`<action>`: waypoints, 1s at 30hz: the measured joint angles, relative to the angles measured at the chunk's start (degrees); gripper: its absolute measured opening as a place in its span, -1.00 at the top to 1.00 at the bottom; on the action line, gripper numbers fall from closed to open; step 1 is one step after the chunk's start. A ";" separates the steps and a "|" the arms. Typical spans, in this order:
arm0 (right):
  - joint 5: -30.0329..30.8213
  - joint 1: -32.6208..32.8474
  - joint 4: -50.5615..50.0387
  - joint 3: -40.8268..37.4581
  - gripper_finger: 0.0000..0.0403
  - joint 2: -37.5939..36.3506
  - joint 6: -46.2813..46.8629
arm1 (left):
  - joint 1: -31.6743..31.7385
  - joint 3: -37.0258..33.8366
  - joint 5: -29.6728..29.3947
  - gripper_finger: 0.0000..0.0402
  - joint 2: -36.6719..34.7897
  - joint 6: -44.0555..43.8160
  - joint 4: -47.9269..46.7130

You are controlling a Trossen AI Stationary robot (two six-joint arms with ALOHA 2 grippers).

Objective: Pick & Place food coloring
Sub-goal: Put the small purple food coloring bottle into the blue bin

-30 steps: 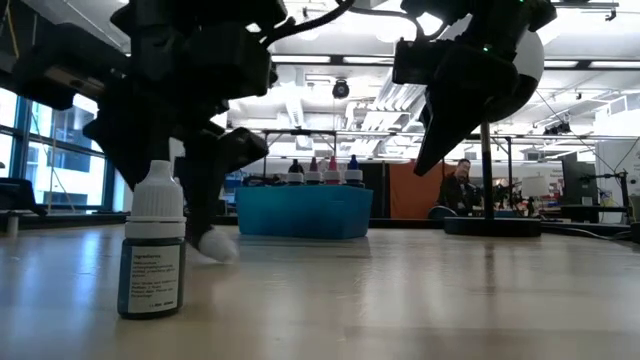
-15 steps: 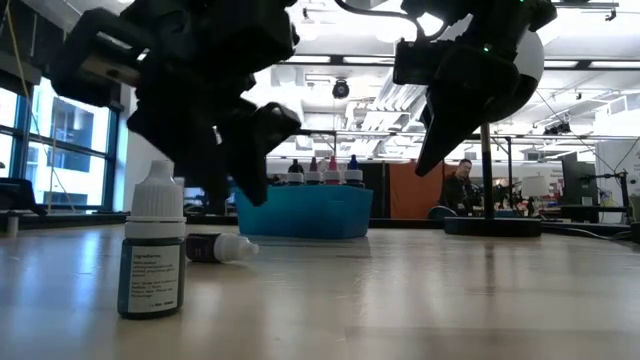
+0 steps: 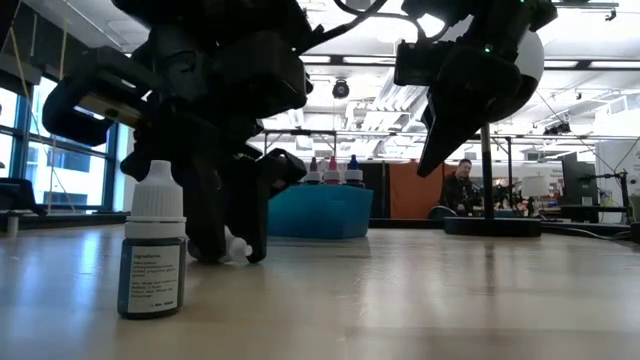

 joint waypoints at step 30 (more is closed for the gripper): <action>1.24 0.02 2.03 0.00 0.31 0.00 0.11 | 9.57 3.83 -7.45 0.73 -26.90 13.34 -12.87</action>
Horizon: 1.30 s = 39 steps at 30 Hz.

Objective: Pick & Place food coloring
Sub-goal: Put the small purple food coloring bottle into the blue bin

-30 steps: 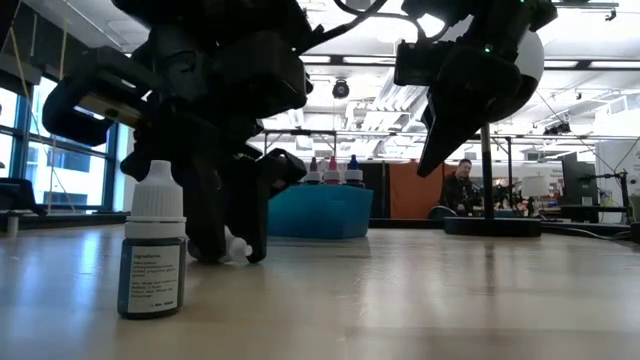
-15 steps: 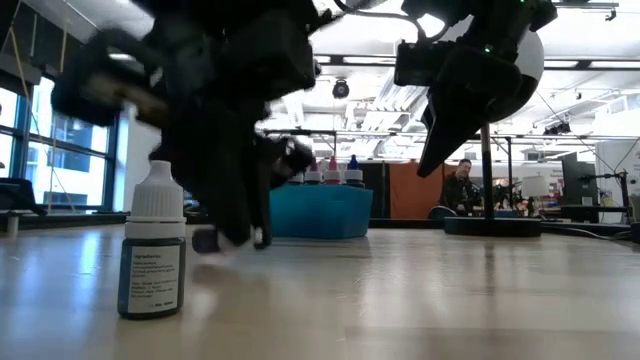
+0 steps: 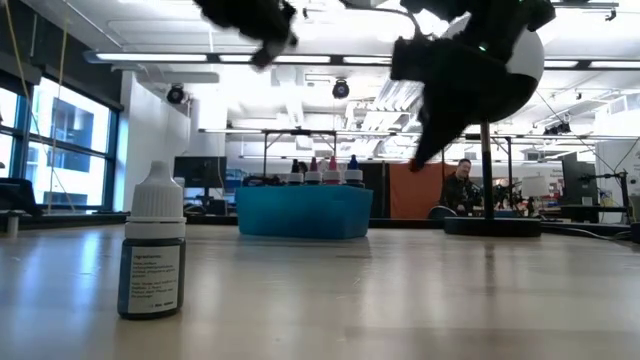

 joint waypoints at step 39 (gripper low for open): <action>22.49 1.56 55.78 -0.02 0.31 8.71 -21.74 | 14.38 -21.55 18.32 0.70 2.78 -5.82 66.67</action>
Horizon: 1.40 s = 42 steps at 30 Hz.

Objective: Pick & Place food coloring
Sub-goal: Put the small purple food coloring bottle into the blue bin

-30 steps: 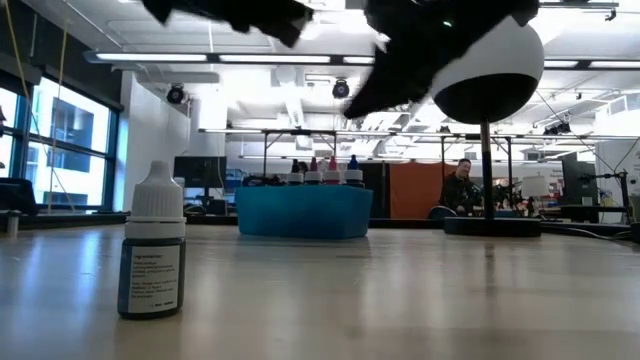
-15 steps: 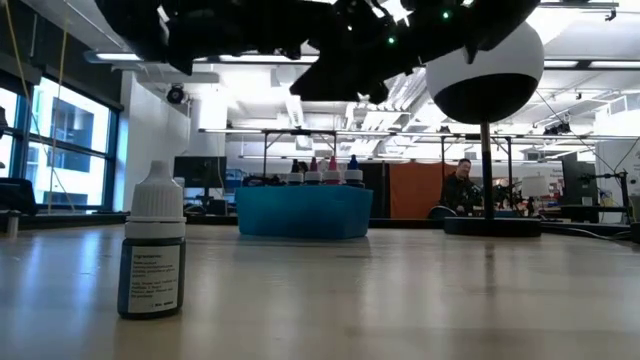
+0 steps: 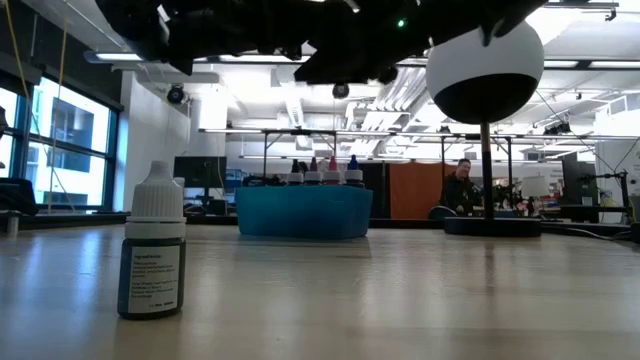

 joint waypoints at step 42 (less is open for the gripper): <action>11.24 9.99 -12.95 0.13 0.31 -3.29 -6.60 | 0.07 -0.17 -14.78 0.94 -8.09 -1.40 -17.11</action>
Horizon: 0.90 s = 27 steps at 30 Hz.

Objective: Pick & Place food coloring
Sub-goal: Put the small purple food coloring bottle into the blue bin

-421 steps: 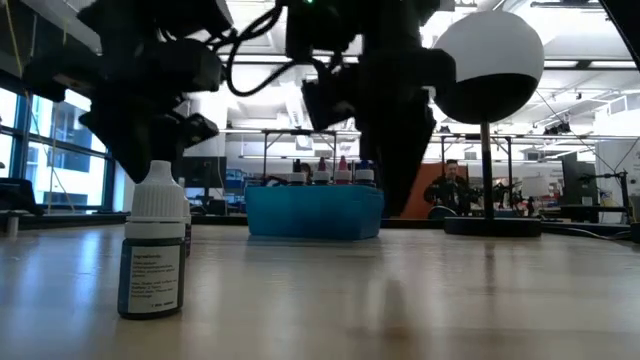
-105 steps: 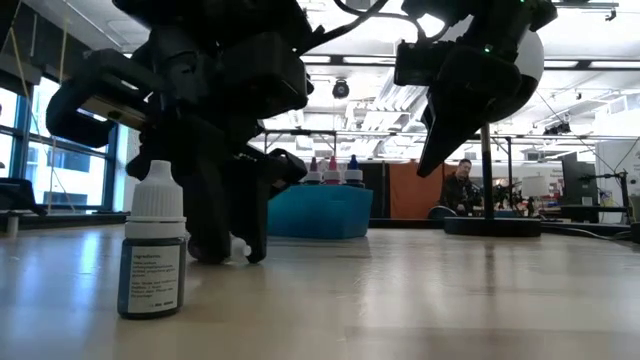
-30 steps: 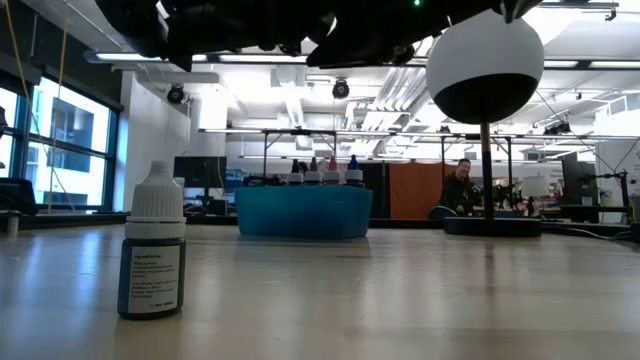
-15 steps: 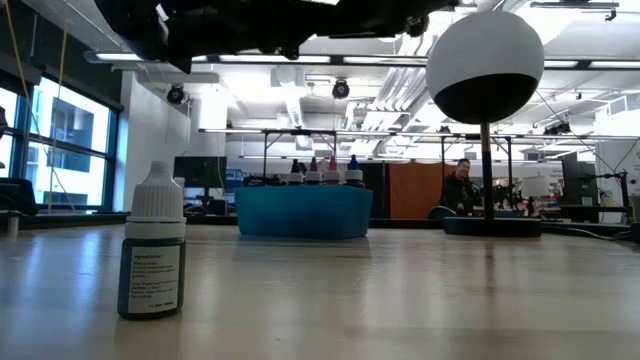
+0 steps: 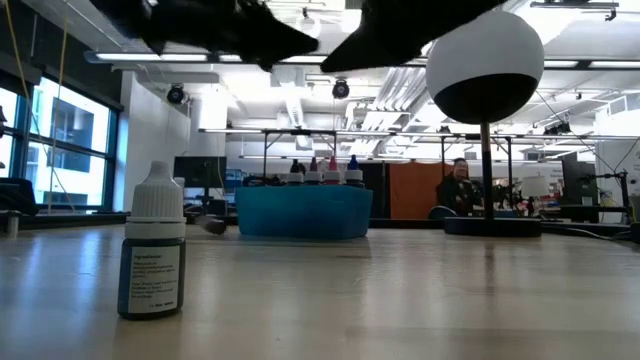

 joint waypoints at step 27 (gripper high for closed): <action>-30.13 -10.08 -4.89 -0.09 0.31 0.37 11.42 | 3.16 0.11 -24.36 0.09 -0.74 3.65 -64.62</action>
